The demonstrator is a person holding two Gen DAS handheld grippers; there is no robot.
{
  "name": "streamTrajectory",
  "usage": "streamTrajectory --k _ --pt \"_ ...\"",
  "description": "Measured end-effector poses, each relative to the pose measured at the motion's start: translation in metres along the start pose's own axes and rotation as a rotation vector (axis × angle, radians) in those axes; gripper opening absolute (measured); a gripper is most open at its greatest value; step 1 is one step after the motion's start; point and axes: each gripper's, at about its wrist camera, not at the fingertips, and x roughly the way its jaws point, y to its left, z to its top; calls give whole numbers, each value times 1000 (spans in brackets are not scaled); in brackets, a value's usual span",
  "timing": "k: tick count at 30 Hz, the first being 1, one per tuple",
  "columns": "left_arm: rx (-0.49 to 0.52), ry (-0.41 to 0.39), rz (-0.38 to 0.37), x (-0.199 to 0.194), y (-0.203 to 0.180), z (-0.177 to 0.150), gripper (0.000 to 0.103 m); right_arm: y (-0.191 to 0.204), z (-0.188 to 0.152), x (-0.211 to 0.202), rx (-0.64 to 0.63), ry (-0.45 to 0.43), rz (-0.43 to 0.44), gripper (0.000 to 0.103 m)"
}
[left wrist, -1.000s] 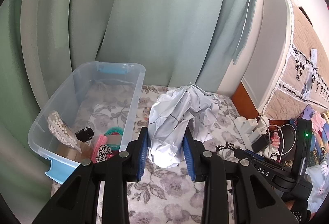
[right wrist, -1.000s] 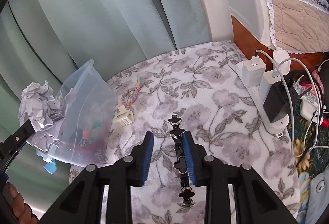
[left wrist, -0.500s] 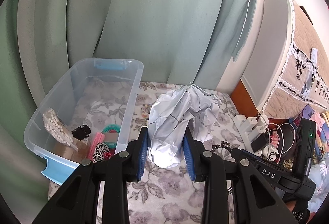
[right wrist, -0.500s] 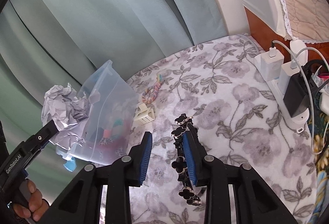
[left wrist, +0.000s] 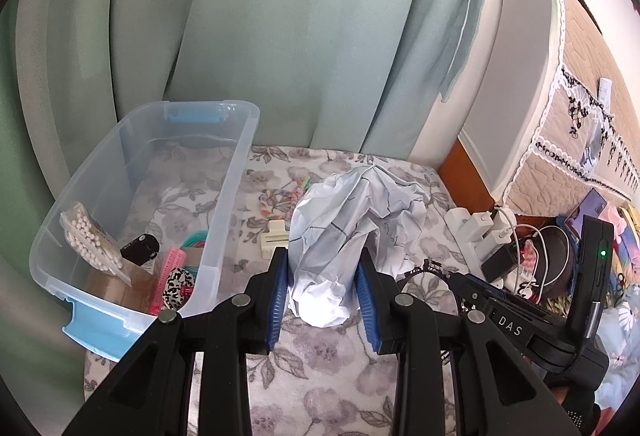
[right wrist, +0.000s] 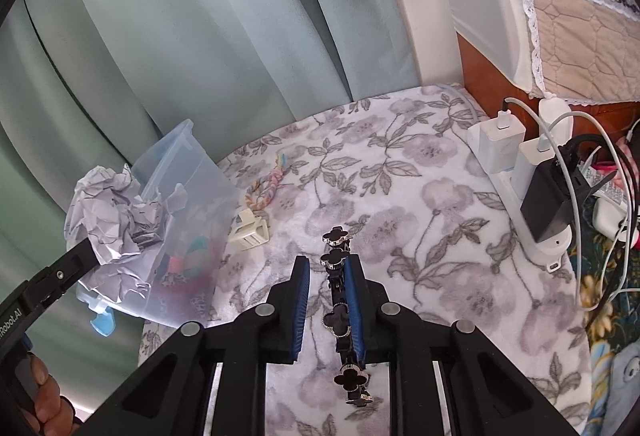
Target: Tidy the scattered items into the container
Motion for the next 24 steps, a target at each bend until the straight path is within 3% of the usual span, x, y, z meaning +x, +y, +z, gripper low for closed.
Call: streamTrajectory --k 8,17,22,24 --pt "5 15 -1 4 -4 -2 34 -40 -2 0 132 -22 -32 21" --pt "22 48 -11 12 -11 -8 34 -109 -36 30 453 94 99 24" --pt "20 61 -1 17 -10 -9 34 -107 -49 50 440 167 68 24" --pt "17 69 2 20 -9 -9 34 -103 -50 57 416 190 47 33"
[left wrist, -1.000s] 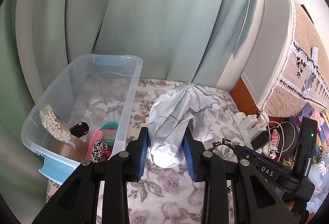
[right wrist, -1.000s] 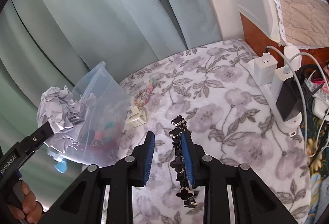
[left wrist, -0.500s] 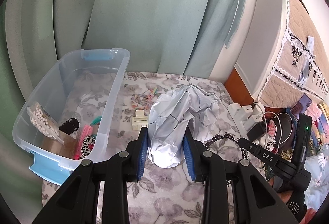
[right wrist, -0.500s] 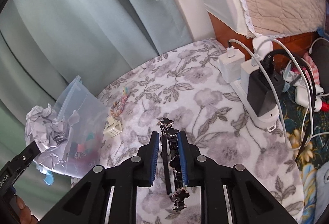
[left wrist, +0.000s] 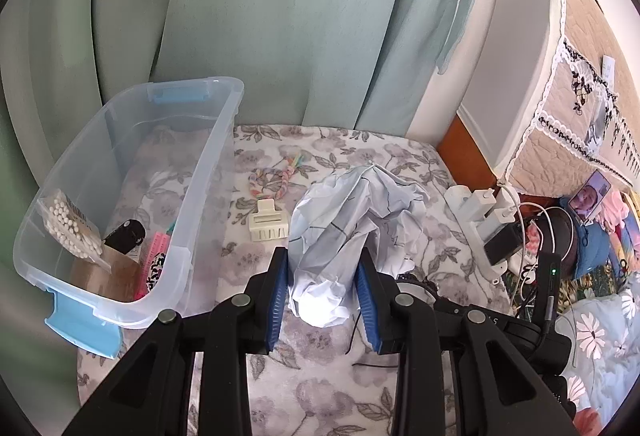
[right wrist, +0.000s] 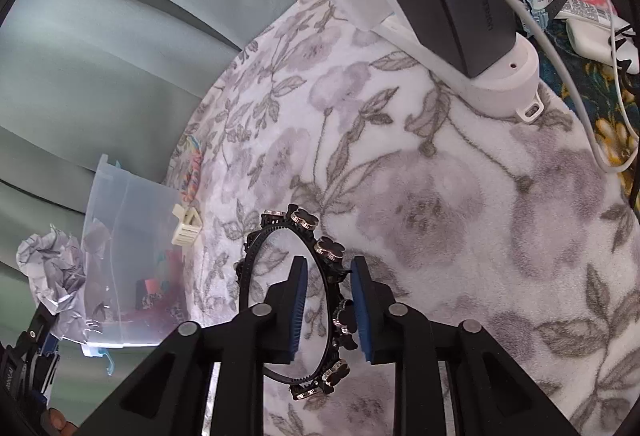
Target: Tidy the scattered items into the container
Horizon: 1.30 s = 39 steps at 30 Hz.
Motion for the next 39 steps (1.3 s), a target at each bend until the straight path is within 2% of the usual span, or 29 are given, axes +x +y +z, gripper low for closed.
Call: streamTrajectory --k 1,12,15,18,25,39 --pt "-1 4 0 1 0 0 34 1 -1 4 -18 7 -18 36" --pt "-7 36 2 14 2 -3 34 36 -9 26 -258 -20 -252 36" --pt "-14 38 4 16 4 -2 34 45 -13 32 -323 -37 -327 32" --pt "-20 37 4 15 5 -2 34 50 -15 34 -370 -49 -382 22" --pt "-30 11 3 5 8 -1 34 51 -17 20 -347 -77 -343 18" --pt "-38 -76 -3 -31 12 5 34 95 -17 -53 -412 -269 -275 15"
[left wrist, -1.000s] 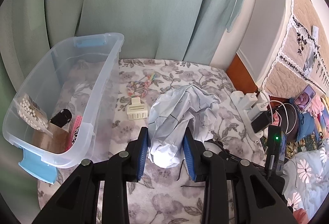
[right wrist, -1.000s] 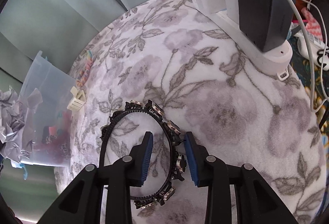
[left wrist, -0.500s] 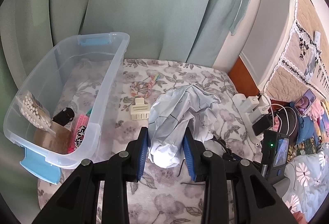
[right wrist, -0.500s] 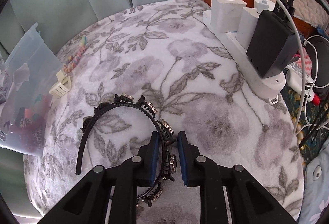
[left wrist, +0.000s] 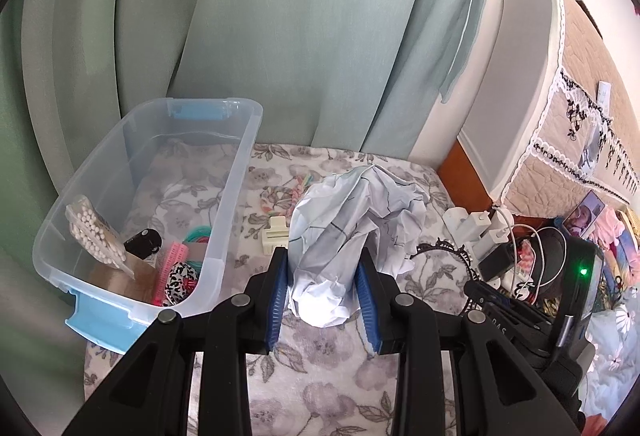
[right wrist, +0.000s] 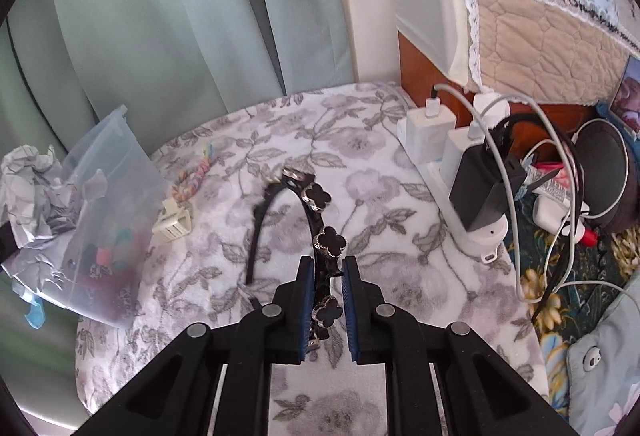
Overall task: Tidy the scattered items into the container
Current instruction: 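Carry the crumpled paper and black headband over the clear bin with both tools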
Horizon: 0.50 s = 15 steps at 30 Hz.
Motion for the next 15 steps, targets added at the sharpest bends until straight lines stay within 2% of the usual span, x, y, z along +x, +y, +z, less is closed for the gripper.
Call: streamTrajectory --k 4,10,15 --pt "1 -27 -1 -12 1 2 34 9 10 -20 -29 -53 23 11" --pt "7 -53 -3 -27 2 1 34 9 5 -31 -26 -58 34 11" --pt "7 -69 -7 -34 1 0 34 11 9 -50 -37 -103 45 10"
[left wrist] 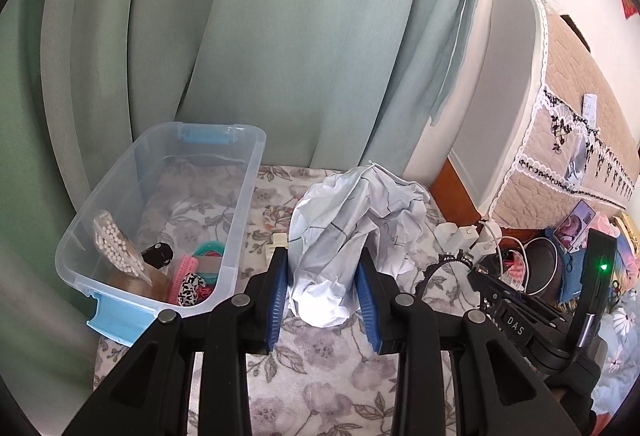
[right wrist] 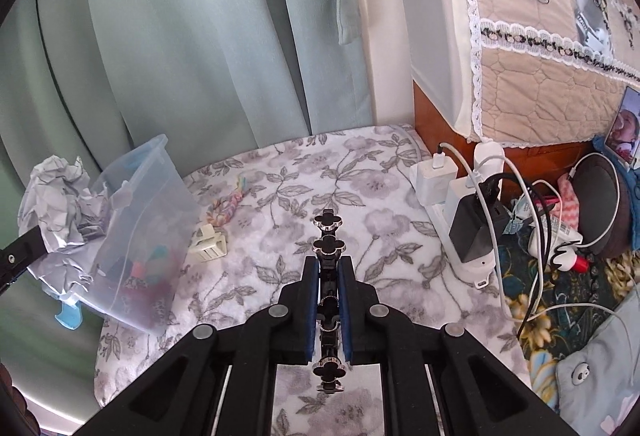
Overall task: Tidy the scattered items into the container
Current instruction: 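Carry the crumpled paper and black headband over the clear bin with both tools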
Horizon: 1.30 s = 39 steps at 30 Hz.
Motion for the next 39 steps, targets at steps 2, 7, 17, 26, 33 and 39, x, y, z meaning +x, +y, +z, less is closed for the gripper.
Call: streamTrajectory --k 2,7,17,26,33,39 --pt "-1 -10 -2 -3 0 2 34 4 6 -11 -15 -29 8 10" --pt "-7 -35 -2 -10 3 7 34 19 22 -43 -52 -109 37 10" --pt "-41 -108 17 -28 26 24 34 79 62 -103 -157 -262 161 10" --pt "-115 -174 66 -42 70 38 34 154 90 -124 -273 -341 286 10" --pt "-207 -182 115 -40 119 34 34 210 96 -106 -359 -310 342 10" --pt "-281 -171 159 -32 157 30 34 245 95 -79 -407 -254 367 10"
